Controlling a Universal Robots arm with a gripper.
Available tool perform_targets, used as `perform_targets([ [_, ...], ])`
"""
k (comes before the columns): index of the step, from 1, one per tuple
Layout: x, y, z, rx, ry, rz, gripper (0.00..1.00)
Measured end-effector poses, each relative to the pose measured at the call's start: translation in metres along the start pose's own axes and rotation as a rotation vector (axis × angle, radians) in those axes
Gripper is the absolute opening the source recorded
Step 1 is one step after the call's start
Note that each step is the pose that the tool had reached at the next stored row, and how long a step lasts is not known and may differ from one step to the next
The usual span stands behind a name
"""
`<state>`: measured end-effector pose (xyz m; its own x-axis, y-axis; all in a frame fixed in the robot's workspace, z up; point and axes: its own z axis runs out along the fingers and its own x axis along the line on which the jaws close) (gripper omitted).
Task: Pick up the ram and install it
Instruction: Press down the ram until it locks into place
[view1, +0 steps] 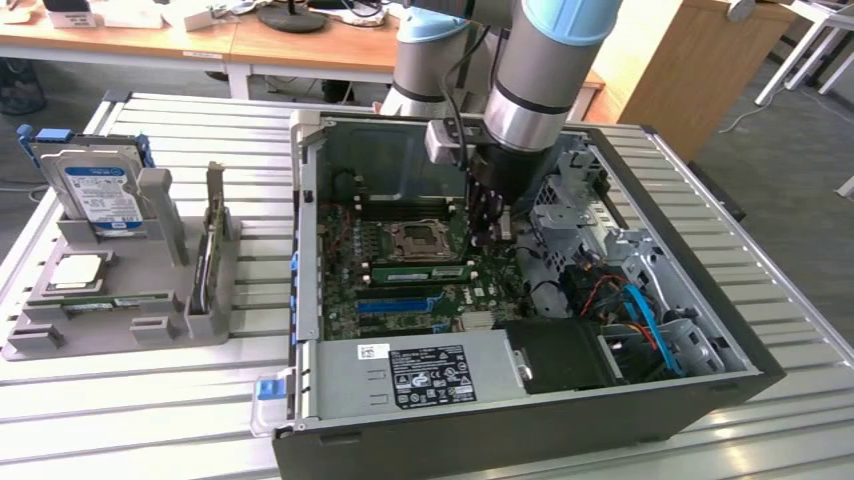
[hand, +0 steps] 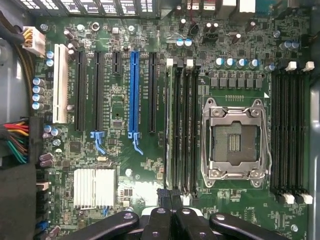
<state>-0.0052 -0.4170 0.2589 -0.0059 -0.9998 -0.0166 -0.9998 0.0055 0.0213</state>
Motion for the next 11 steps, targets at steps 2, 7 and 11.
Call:
perform_targets([
  [2, 0.0000, -0.0001, 0.0019, 0.0003, 0.0001, 0.000, 0.11],
  [7, 0.0001, -0.0002, 0.0068, 0.0009, 0.0006, 0.000, 0.11],
  [11, 0.0002, -0.0002, 0.0106, 0.0015, 0.0010, 0.000, 0.11],
])
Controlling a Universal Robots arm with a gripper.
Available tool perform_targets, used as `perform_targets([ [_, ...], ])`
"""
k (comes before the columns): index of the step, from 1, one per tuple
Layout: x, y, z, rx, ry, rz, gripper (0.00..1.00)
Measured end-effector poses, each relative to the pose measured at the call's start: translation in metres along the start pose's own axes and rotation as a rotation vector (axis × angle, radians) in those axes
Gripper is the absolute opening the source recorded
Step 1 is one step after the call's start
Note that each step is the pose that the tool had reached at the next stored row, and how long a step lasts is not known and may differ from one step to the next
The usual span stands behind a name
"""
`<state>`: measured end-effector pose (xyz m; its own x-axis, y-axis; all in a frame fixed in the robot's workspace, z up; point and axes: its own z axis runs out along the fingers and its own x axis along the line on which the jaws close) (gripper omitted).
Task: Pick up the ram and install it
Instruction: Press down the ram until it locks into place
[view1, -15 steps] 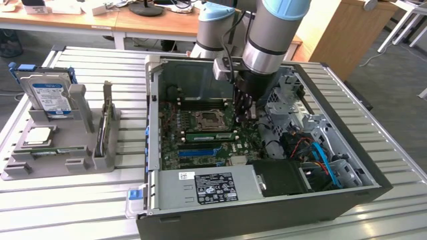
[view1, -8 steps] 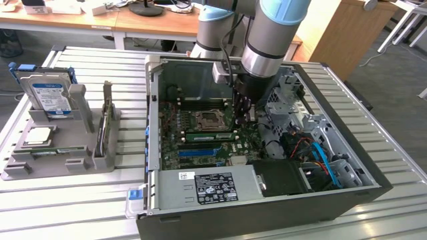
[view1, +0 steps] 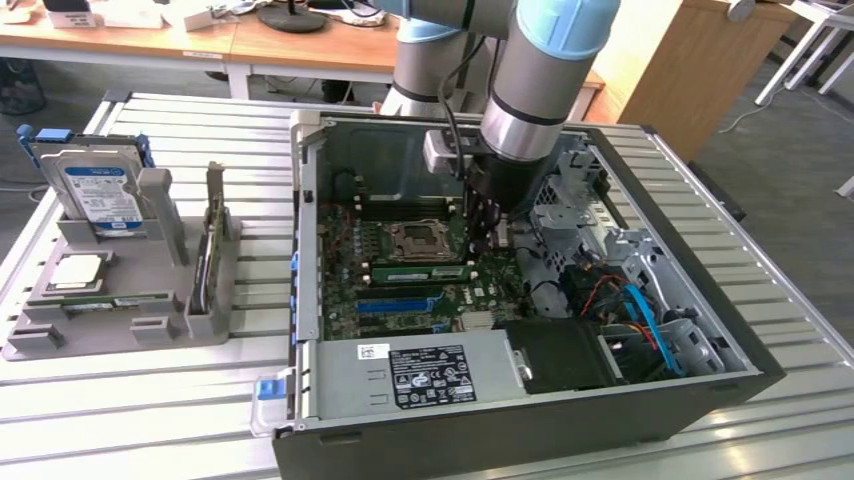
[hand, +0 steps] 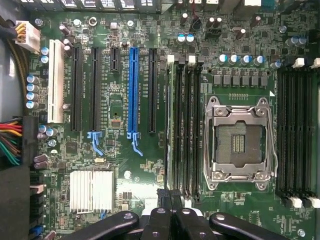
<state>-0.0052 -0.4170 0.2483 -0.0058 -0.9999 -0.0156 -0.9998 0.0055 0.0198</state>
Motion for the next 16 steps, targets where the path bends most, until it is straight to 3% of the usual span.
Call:
perform_targets([
  [16, 0.000, -0.0002, 0.0115, 0.0020, 0.0007, 0.000, 0.11],
])
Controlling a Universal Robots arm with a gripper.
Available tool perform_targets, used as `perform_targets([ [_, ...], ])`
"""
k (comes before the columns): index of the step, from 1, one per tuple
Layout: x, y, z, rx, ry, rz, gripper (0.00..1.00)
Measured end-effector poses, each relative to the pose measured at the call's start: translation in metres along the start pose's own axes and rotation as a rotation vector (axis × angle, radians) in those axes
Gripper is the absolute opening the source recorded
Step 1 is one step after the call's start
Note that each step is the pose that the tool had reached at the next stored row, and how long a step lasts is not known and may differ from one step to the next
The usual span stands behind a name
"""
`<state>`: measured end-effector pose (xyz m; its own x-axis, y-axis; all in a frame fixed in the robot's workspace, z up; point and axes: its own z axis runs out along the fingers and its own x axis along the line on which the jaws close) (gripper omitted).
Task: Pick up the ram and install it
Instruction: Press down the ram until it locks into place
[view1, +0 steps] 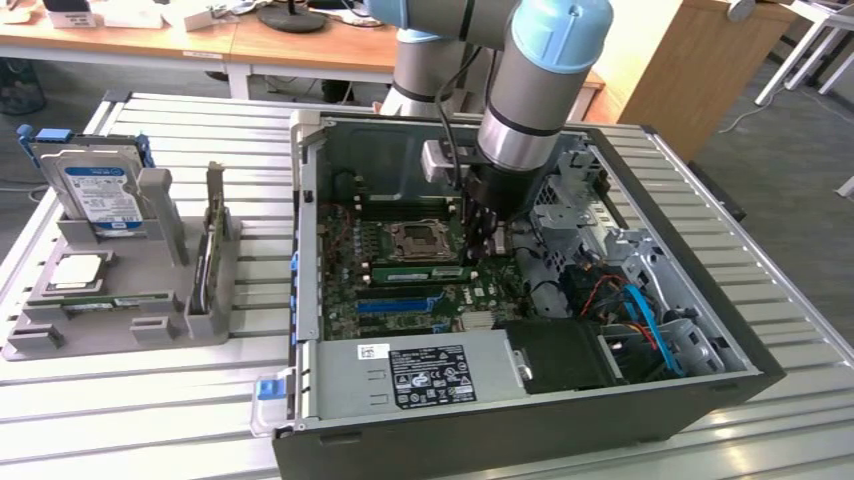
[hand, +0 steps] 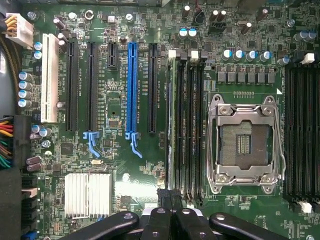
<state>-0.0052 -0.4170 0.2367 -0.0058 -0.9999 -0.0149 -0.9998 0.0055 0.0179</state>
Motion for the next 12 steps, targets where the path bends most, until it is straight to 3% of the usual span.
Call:
perform_targets([
  [10, -0.0035, 0.0000, 0.0008, 0.0001, -0.0001, 0.000, 0.11],
  [12, -0.0035, -0.0055, 0.0008, 0.0000, -0.0001, 0.000, 0.11],
])
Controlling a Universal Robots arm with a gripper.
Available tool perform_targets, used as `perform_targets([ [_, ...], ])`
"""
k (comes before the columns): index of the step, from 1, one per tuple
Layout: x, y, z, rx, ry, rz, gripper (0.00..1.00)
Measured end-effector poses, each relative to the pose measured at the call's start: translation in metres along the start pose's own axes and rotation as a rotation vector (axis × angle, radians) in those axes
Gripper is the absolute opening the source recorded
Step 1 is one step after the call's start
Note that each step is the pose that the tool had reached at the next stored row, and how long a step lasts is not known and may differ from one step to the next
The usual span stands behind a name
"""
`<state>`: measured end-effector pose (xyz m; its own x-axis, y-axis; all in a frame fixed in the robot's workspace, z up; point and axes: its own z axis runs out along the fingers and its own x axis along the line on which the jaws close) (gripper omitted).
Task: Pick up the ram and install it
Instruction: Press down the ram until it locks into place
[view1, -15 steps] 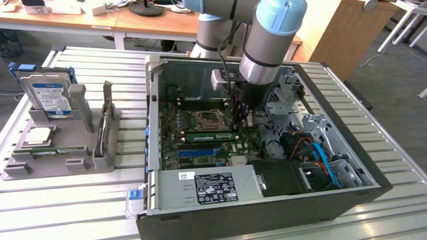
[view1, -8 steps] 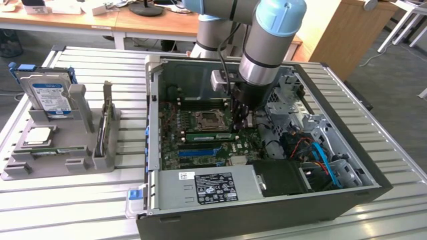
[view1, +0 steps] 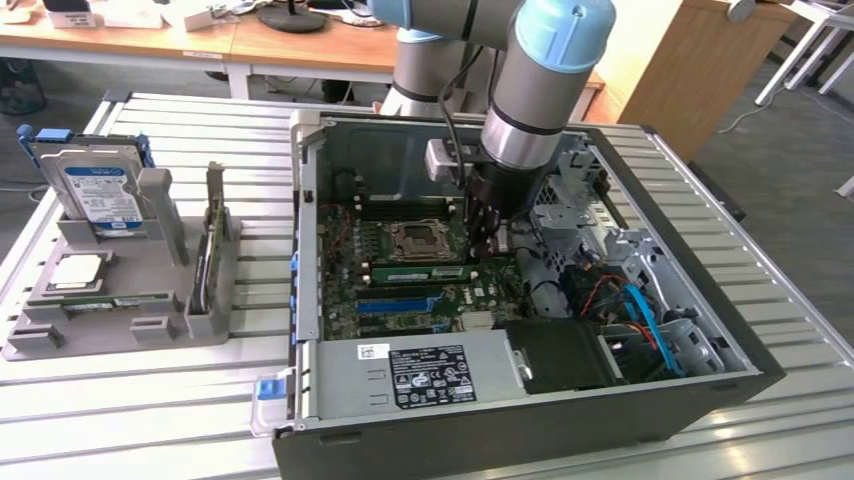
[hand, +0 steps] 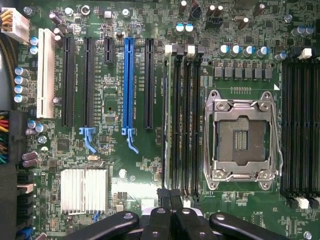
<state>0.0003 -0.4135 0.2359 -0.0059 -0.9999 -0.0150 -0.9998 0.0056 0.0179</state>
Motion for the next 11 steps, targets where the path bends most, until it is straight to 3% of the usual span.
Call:
perform_targets([
  [11, 0.0001, -0.0003, 0.0047, 0.0038, 0.0000, 0.000, 0.11],
])
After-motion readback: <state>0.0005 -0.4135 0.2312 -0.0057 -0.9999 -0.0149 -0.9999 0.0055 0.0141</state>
